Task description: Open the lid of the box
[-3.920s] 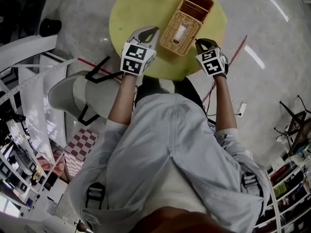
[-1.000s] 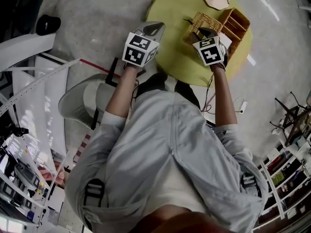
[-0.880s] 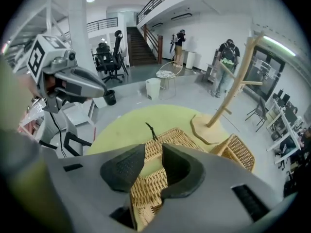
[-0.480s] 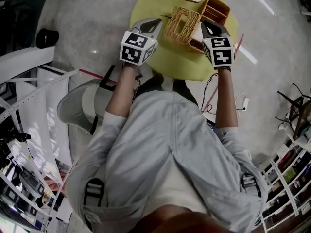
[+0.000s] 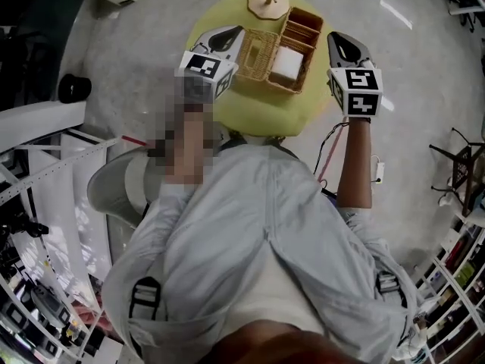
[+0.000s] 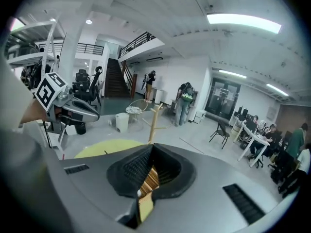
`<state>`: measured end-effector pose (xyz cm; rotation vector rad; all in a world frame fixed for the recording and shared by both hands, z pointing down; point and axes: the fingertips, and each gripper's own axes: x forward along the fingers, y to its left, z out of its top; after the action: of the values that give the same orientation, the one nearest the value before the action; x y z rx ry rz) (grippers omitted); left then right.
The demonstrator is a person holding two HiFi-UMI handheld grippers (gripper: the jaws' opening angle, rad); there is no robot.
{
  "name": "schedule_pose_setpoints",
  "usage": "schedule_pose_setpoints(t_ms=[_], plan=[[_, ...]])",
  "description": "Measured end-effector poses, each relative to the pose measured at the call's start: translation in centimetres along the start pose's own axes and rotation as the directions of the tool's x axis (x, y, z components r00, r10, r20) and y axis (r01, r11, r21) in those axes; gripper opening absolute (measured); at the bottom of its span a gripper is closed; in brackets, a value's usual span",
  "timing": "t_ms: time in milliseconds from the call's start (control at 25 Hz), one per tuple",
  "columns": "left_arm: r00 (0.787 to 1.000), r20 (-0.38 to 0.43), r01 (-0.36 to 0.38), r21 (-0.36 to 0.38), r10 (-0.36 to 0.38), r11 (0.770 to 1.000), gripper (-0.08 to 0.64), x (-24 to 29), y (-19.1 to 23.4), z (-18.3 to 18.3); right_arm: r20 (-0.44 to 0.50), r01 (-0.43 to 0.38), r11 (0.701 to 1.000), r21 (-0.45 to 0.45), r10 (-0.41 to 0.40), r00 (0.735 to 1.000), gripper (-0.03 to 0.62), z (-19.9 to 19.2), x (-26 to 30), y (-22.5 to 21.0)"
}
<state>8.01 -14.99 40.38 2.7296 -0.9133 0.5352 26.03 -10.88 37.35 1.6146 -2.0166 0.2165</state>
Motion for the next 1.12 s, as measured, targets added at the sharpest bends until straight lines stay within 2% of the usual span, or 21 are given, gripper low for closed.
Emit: schedule_pose_setpoints(t_ms=[280, 440, 680, 880, 1120], plan=[[0.994, 0.110, -0.036, 0.078, 0.027, 0.996, 0.031, -0.6, -1.0, 5.9, 0.136, 0.073, 0.997, -0.010, -0.071, 0.988, 0.023, 4.0, -4.7, -4.2], [0.987, 0.153, -0.062, 0.119, 0.043, 0.991, 0.031, -1.3, -1.1, 8.4, 0.191, 0.079, 0.997, -0.021, -0.074, 0.979, 0.023, 5.6, -6.4, -4.8], [0.974, 0.226, -0.035, 0.223, -0.017, 0.974, 0.031, -3.1, -2.6, 10.9, 0.235, 0.068, 0.997, -0.038, -0.057, 0.970, 0.023, 6.6, -7.4, -4.4], [0.971, 0.237, -0.071, 0.209, 0.020, 0.975, 0.031, -4.5, -2.5, 11.7, 0.242, 0.044, 0.995, -0.091, -0.021, 0.970, 0.023, 7.4, -8.2, -2.9], [0.974, 0.222, -0.082, 0.206, 0.035, 0.975, 0.031, -4.5, -2.6, 11.5, 0.243, 0.039, 0.996, -0.085, -0.017, 0.970, 0.023, 7.1, -7.9, -3.0]])
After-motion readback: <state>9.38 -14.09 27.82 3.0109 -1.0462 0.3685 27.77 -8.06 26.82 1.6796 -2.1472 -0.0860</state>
